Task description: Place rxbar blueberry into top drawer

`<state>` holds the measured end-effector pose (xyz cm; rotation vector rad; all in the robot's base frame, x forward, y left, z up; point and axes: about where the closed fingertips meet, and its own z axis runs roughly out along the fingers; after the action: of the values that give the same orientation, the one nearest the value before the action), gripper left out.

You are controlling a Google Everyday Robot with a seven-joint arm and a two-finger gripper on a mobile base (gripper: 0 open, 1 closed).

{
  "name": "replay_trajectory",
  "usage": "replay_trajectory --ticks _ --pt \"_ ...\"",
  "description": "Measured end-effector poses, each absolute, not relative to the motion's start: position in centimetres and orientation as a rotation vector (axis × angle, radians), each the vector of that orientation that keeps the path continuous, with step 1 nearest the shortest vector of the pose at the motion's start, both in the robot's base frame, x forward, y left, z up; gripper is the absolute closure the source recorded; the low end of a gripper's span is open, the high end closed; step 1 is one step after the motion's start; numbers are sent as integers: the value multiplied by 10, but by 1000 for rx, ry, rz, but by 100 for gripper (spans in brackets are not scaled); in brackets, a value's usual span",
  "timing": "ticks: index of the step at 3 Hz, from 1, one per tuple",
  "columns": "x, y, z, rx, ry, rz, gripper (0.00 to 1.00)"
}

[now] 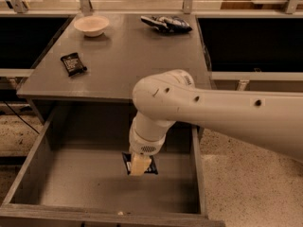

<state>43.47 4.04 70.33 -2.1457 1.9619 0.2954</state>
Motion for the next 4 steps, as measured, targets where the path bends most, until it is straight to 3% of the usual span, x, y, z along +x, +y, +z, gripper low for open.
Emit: replay_trajectory --ticks 4 --pt "421 56 652 -2215 1986 378 100"
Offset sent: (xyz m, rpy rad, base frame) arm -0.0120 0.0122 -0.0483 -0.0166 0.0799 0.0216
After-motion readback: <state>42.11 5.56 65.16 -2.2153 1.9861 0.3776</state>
